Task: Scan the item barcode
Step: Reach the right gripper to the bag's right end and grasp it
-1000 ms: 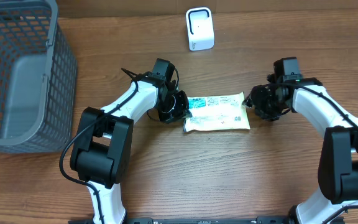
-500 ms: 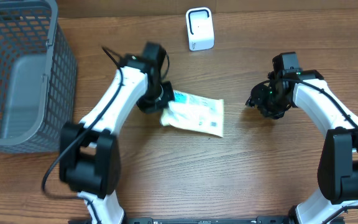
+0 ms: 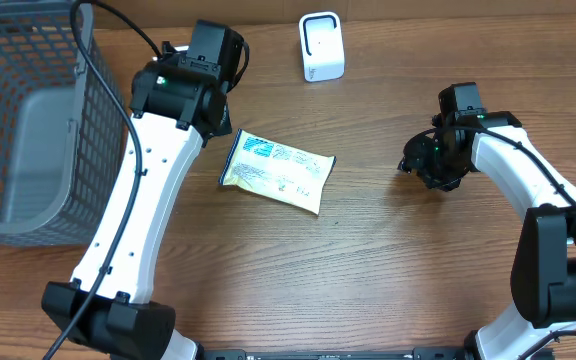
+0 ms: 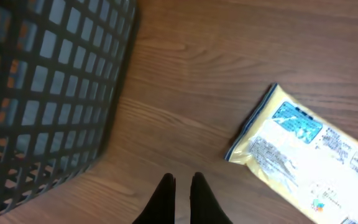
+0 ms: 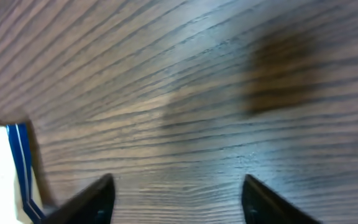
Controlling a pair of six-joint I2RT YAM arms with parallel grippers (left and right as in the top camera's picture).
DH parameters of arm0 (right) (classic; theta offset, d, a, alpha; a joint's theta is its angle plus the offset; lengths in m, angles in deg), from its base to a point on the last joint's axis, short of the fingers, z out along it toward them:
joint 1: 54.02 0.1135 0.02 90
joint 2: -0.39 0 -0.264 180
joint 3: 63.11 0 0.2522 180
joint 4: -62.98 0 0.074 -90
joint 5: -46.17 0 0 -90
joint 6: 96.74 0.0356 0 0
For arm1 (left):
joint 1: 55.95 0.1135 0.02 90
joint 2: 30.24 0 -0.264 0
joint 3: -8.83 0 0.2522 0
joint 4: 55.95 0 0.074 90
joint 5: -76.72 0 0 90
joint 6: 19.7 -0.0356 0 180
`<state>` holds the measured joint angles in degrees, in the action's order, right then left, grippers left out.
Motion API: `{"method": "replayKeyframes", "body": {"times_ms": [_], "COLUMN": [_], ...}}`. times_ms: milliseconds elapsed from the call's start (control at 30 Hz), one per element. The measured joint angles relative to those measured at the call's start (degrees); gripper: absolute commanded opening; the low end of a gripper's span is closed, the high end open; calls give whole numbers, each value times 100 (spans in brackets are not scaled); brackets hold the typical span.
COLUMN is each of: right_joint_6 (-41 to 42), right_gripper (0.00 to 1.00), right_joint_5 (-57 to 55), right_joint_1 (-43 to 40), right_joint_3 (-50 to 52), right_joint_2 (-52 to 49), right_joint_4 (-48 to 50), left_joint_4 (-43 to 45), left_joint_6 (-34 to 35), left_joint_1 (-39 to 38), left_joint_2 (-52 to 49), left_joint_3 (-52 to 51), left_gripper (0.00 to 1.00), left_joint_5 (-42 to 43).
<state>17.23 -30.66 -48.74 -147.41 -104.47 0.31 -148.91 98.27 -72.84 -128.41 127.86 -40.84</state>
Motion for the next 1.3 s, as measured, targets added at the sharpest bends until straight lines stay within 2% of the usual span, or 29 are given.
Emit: {"method": "replayKeyframes", "body": {"times_ms": [67, 167, 200, 367, 400, 467, 567, 667, 767, 800, 867, 1300], "right_joint_6": [-72, -177, -188, 9, 81, 343, 872, 1410, 1869, 1989, 2199, 3097], "right_gripper": [80, 82, 84, 91, 92, 92, 92, 92, 91, 91, 92, 91], "right_joint_5": [101, 378, 546, 1270, 1344, 1458, 1576, 1600, 1602, 1598, 1602, 1742], "right_joint_1": [7, 42, 76, 372, 435, 608, 931, 1266, 1515, 1569, 1681, 2291], "right_joint_3": [0, 0, 0, 0, 0, 31, 190, 402, 555, 588, 623, 601], "right_joint_2": [0, 0, 0, 0, 0, 0, 0, 0, 0, -2, -46, -737], "right_joint_4": [7, 48, 90, 461, 527, 835, 1462, 2011, 2387, 2452, 2544, 3287], "left_joint_4": [-33, 31, 61, 50, 52, 63, 157, 278, 313, 317, 326, 385], "left_joint_6": [-11, 11, 11, 28, 28, 37, 28, 31, 35, 55, 52, 157], "left_joint_1": [13, 13, 13, 24, 39, 55, 87, 107, 164, 197, 278, 372], "left_joint_2": [-39, -195, -299, -1128, -1296, -1609, -2022, -2365, -2586, -2656, -2761, -3261], "left_joint_3": [0, -2, -4, -31, -42, -74, -107, -111, -111, -111, -111, -105], "left_gripper": [55, 92, 100, 100, 96, 80, 67, 41, 23, 15, 4, 4], "left_joint_5": [295, 848, 1014, 1480, 1543, 1655, 1808, 1880, 1928, 1934, 1961, 2284]}}
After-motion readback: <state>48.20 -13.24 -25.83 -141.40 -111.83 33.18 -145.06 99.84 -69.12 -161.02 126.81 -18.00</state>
